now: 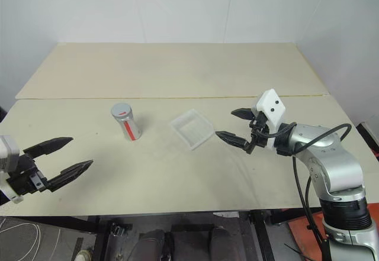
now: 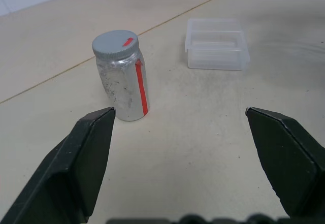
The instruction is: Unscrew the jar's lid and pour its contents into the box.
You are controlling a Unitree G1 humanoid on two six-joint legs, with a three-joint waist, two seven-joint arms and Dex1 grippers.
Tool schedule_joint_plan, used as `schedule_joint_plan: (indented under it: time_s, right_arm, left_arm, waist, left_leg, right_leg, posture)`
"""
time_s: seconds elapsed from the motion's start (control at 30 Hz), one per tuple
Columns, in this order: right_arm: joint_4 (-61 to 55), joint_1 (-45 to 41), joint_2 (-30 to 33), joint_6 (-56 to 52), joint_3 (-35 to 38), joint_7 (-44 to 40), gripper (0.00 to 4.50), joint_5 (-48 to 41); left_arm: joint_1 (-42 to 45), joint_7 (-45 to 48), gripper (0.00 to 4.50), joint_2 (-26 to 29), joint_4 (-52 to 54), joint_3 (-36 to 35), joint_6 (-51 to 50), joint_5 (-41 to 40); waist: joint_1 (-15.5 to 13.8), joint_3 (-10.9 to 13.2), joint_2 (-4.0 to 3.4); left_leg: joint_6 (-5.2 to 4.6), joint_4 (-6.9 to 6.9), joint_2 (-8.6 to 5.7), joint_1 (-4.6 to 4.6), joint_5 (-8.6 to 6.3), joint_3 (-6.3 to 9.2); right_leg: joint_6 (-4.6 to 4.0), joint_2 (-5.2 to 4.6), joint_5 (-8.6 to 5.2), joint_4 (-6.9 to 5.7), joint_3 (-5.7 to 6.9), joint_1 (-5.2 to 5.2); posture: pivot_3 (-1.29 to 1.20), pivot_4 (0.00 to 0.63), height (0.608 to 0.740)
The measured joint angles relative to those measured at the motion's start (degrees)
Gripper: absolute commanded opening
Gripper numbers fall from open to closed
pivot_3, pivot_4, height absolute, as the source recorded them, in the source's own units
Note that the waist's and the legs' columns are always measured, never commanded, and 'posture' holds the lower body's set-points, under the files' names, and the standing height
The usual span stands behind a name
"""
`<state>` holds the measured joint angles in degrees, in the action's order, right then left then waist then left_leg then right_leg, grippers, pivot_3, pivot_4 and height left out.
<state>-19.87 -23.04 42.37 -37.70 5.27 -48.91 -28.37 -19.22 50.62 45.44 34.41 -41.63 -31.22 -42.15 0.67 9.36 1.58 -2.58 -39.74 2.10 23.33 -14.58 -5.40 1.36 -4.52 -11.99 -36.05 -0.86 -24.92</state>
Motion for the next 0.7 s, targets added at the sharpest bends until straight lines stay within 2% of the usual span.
schedule_joint_plan:
  time_s: [0.17,0.27,0.4,0.7]
  right_arm:
    - [-0.11,-0.5,-0.32,0.76,-0.17,0.15,4.5,0.19]
    - [-0.11,-0.52,-0.51,0.97,-0.47,0.23,4.5,0.34]
    - [-0.1,-1.49,-0.38,1.34,-1.51,-0.84,4.5,0.58]
    - [1.1,-5.47,0.92,2.82,-1.74,-3.11,4.5,0.72]
  left_arm:
    - [1.46,-1.93,4.46,-0.49,-0.02,0.54,0.0,0.01]
    - [3.42,-6.62,4.46,-3.43,0.8,4.41,-0.91,0.0]
    - [7.25,-15.36,4.46,-9.42,1.41,12.39,-1.56,2.67]
    - [16.53,-33.98,4.46,-23.94,-0.92,29.46,2.09,18.63]
  waist:
    - [0.02,0.0,0.0]
    - [-0.03,0.0,0.0]
    - [-0.03,0.0,0.01]
    - [-0.21,-0.01,0.02]
  left_leg:
    - [0.0,0.0,-0.01,0.0,0.0,0.0]
    - [0.0,0.0,-0.02,0.0,0.0,0.01]
    - [0.0,-0.02,-0.06,-0.02,0.0,0.04]
    - [-0.02,-0.03,-0.16,-0.08,0.0,0.16]
  right_leg:
    - [0.0,-0.01,0.0,0.01,-0.01,0.01]
    - [0.01,-0.02,0.01,0.01,-0.01,0.03]
    - [0.01,0.0,0.02,0.01,-0.02,0.1]
    - [0.05,-0.01,0.06,0.06,0.0,0.28]
  posture:
    - [0.0,0.15,0.74]
    - [0.0,0.15,0.74]
    - [0.0,0.15,0.74]
    - [0.0,0.15,0.74]
